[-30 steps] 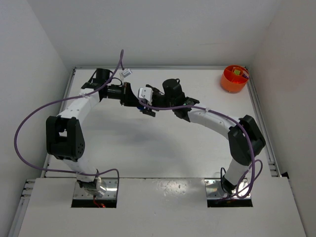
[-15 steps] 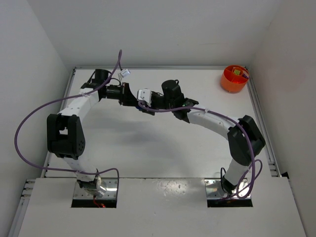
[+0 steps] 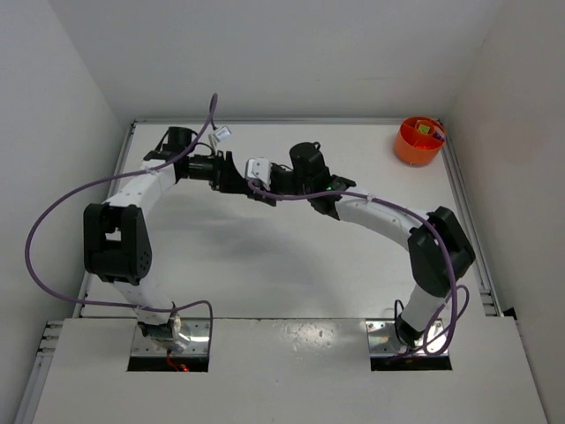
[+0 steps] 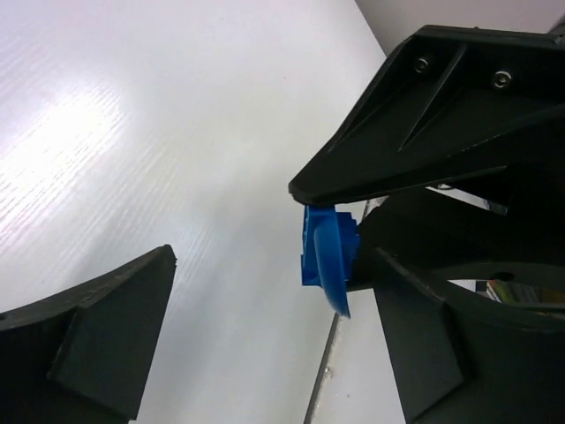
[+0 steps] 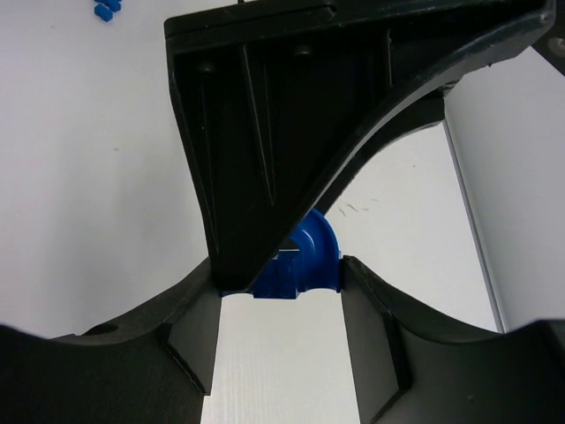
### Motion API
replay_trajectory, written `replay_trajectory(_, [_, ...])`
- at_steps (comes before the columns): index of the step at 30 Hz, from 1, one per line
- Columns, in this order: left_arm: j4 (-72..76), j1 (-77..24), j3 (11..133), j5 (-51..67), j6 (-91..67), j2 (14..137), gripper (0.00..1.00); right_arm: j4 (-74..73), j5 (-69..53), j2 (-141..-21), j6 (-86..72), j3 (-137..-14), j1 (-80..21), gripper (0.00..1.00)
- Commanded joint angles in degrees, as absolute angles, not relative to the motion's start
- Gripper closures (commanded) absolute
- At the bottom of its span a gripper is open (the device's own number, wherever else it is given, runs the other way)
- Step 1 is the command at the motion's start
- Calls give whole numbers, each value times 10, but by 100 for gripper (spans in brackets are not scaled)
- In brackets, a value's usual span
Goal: Sort the legos into containers by color
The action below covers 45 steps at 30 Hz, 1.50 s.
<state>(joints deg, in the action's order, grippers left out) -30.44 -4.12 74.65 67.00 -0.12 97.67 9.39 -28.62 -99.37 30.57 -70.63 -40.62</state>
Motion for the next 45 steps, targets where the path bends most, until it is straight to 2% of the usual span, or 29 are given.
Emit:
replay_trajectory(1, [-295, -28, 742, 660, 11, 947, 0, 125, -258, -955, 300, -715, -392, 78])
replay_trajectory(9, [-232, 24, 724, 609, -33, 904, 0, 59, -96, -899, 288, -661, -345, 83])
replay_trajectory(15, [-225, 31, 724, 597, -43, 910, 0, -10, 21, -903, 308, -691, -273, 83])
replay_trajectory(22, [-192, 31, 724, 568, -69, 915, 0, -83, 124, -985, 313, -817, -190, 85])
replay_trajectory(27, [-186, 31, 736, 563, -69, 920, 0, -132, 113, -1057, 401, -909, -140, 85])
replay_trajectory(34, [-181, 31, 724, 557, -80, 920, 0, -244, 95, -1150, 537, -1104, -71, 85])
replay_trajectory(38, [-176, 31, 724, 557, -85, 920, 0, -306, 102, -1204, 604, -1187, -51, 79])
replay_trajectory(41, [-176, 31, 724, 557, -85, 931, 0, -375, 107, -1258, 641, -1294, -39, 78])
replay_trajectory(45, [-176, 31, 724, 557, -91, 936, 0, -407, 125, -1288, 698, -1311, -27, 78])
